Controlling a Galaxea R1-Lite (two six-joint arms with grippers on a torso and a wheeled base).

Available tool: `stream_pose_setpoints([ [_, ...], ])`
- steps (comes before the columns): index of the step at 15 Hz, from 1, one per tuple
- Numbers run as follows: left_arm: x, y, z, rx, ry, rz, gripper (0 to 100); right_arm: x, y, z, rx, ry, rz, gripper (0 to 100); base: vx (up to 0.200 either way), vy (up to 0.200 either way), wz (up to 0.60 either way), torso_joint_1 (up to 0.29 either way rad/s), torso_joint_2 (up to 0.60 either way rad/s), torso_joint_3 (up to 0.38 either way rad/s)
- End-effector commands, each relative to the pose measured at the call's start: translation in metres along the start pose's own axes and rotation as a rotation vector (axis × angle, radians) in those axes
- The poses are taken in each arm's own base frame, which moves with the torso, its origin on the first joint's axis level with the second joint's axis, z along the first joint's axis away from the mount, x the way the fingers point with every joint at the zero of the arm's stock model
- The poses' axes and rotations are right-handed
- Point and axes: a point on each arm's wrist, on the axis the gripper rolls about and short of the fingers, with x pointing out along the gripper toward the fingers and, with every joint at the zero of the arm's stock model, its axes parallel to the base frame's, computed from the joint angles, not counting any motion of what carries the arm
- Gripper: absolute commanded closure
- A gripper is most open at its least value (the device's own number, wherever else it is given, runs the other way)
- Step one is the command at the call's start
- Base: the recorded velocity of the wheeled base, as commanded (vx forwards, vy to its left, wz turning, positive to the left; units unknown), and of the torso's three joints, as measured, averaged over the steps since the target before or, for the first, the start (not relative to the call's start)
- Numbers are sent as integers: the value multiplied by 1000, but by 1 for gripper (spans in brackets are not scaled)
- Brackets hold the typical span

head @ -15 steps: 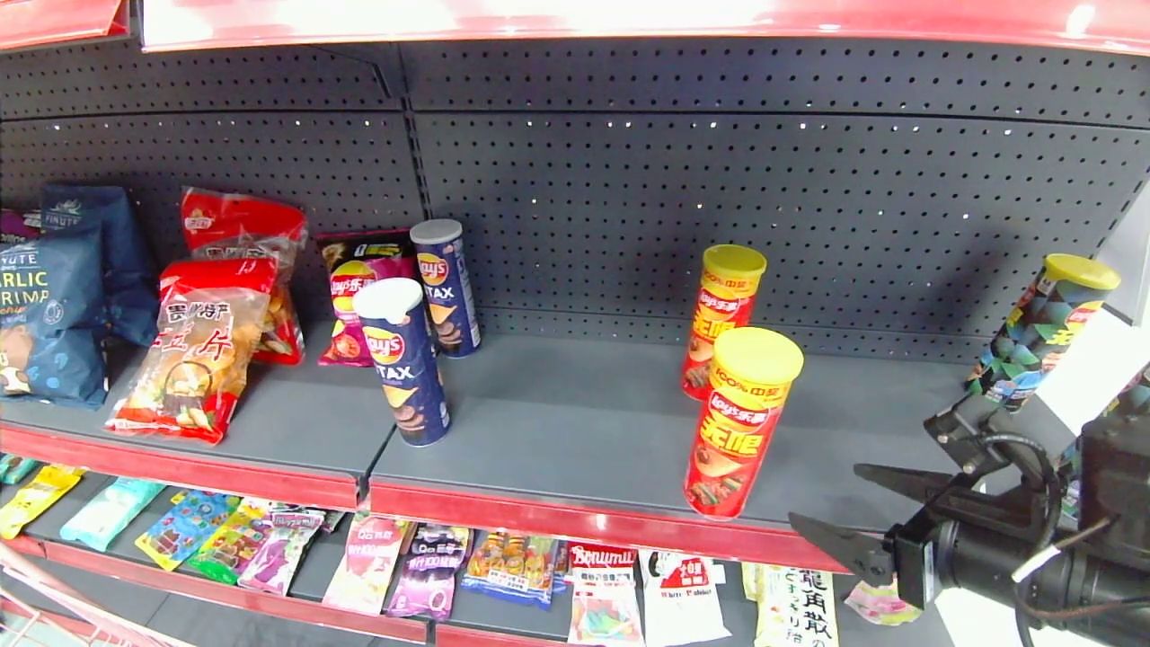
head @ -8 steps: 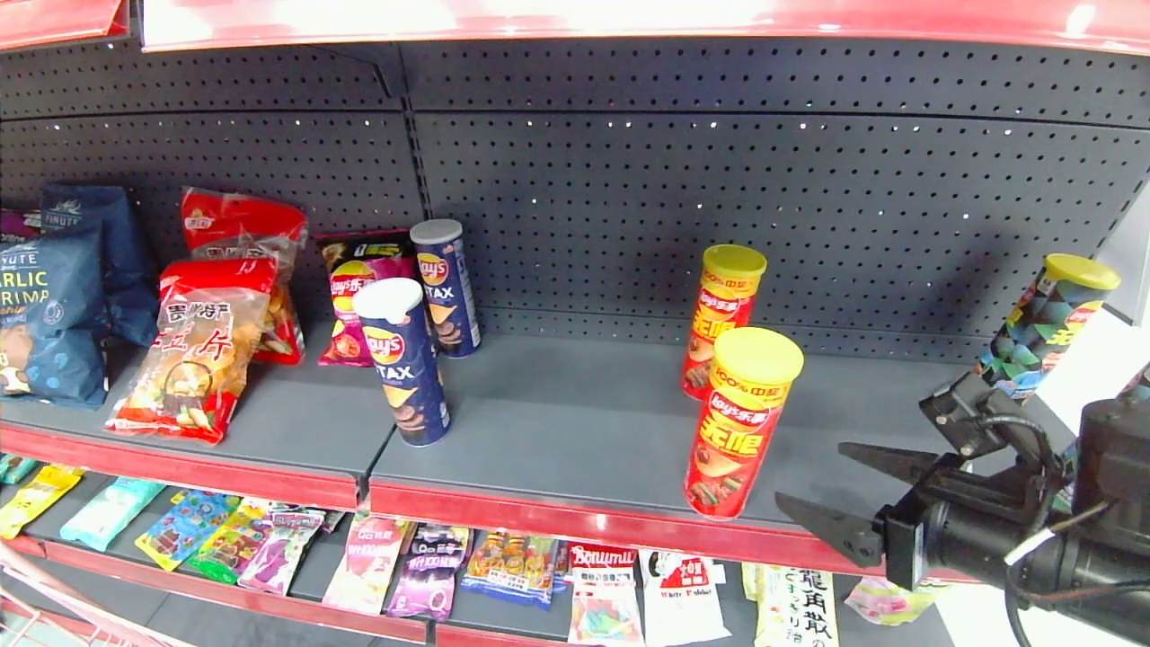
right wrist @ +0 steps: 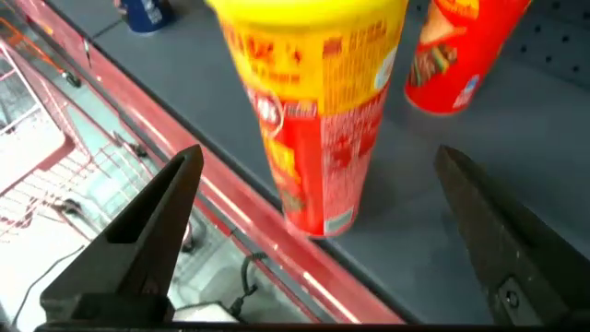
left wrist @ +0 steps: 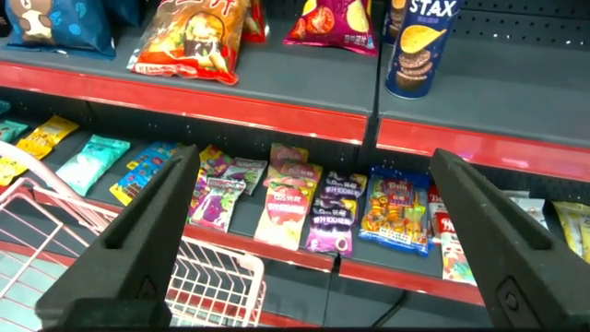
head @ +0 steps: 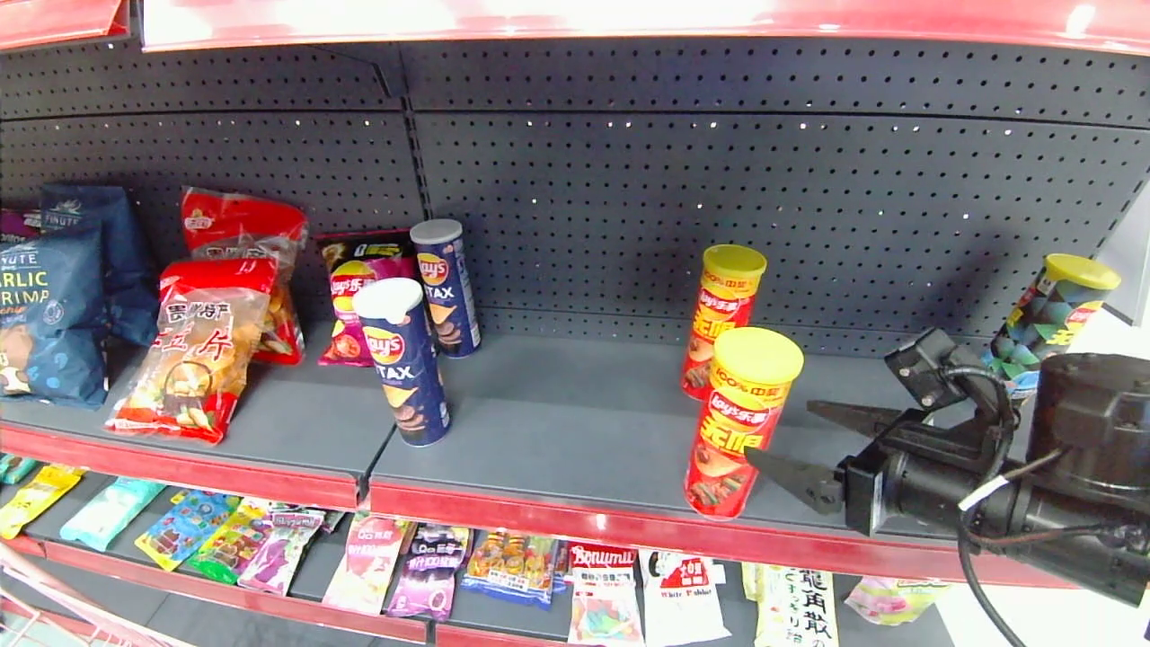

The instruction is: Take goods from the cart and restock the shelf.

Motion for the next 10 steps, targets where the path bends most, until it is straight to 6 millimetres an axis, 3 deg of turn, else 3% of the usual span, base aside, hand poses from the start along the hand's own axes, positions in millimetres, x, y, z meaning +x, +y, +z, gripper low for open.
stream_pose_setpoints([
  [1,0,0,0,0,2,1,0,9,-2,-7,1,23,1,0,0,0,0,0,0,0],
  [10,0,0,0,0,2,1,0,24,-4,-5,0,23,2,0,0,0,0,0,0,0],
])
